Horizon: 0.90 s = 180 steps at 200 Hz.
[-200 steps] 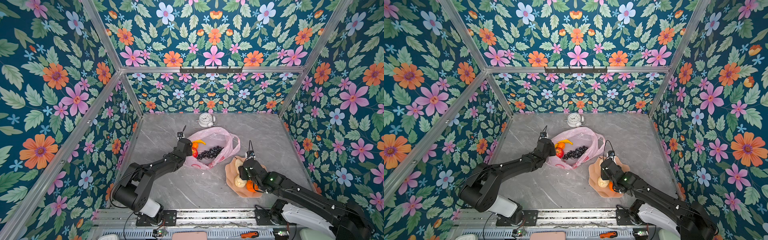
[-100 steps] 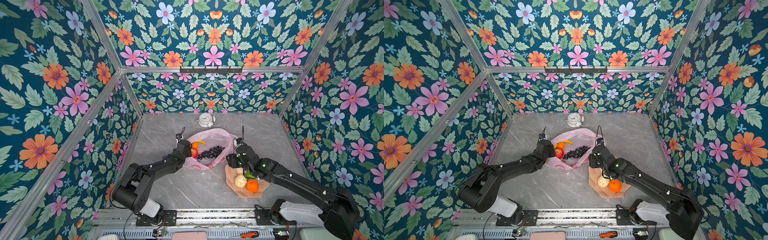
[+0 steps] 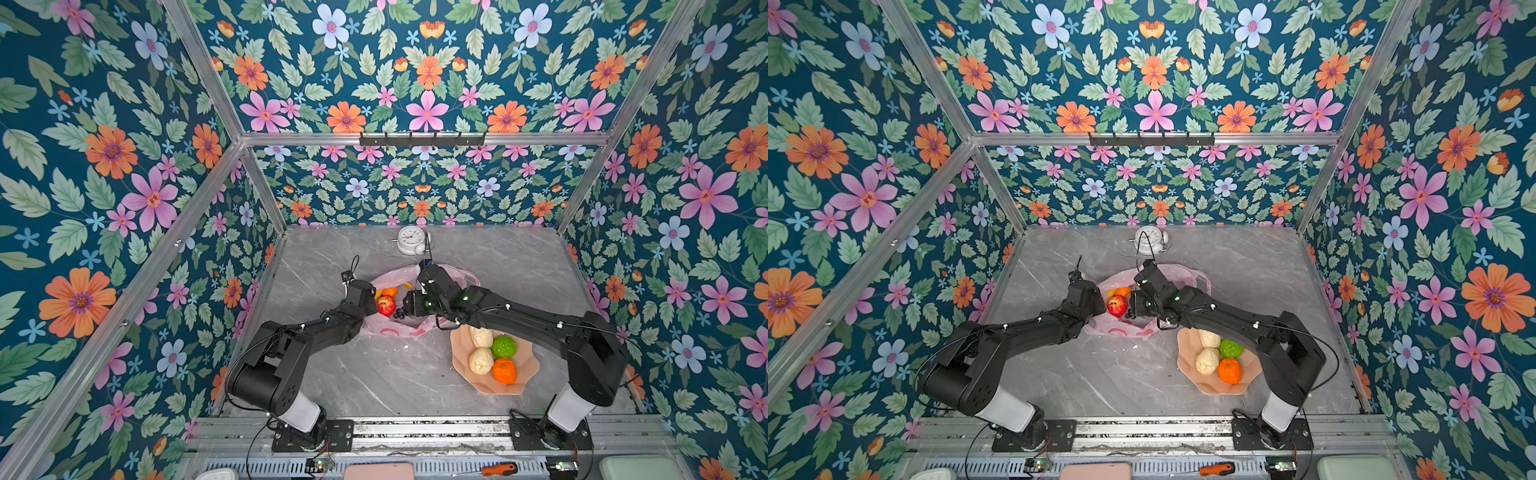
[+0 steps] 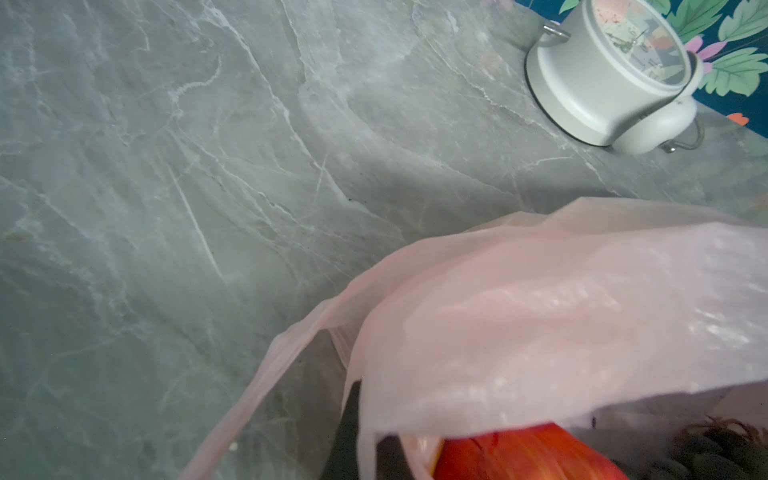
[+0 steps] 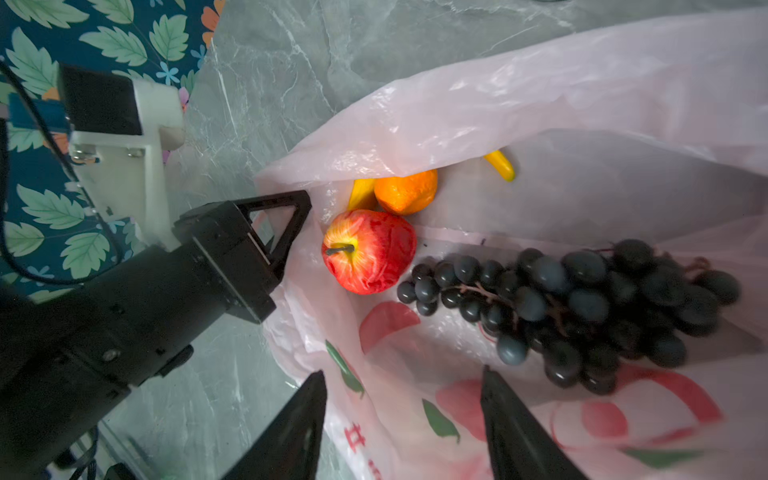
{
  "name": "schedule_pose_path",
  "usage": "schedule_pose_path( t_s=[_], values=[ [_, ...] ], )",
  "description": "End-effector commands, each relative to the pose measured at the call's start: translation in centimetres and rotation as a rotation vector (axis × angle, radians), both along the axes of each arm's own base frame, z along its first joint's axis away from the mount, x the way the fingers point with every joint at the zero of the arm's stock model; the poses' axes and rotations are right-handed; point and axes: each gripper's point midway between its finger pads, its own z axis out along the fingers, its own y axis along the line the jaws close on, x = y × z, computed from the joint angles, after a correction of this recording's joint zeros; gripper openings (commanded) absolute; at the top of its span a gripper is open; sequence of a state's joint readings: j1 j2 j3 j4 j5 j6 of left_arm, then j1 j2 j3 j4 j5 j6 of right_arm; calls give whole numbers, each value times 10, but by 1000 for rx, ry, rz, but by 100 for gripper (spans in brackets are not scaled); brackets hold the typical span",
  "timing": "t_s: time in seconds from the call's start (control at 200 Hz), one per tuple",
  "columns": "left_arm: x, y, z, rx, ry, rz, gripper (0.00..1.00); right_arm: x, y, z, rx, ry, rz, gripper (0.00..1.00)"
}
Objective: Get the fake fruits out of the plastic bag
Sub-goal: 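Move the right gripper back over the bag opening, then lower the right gripper into the bag and grasp the red apple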
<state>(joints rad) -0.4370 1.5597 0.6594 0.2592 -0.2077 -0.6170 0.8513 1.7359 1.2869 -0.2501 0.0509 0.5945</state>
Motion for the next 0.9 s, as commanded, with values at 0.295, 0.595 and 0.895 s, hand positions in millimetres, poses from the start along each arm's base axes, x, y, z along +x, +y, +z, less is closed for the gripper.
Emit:
schedule_pose_path(
  t_s=[0.295,0.595,0.895],
  values=[
    [3,-37,7,-160,-35,-142,5,13,24,-31,-114,58,-11,75],
    [2,-39,6,-186,-32,-140,4,26,34,-54,-182,86,-20,76],
    [1,-37,8,-195,-38,-136,4,35,41,-70,-220,101,-25,76]
  ],
)
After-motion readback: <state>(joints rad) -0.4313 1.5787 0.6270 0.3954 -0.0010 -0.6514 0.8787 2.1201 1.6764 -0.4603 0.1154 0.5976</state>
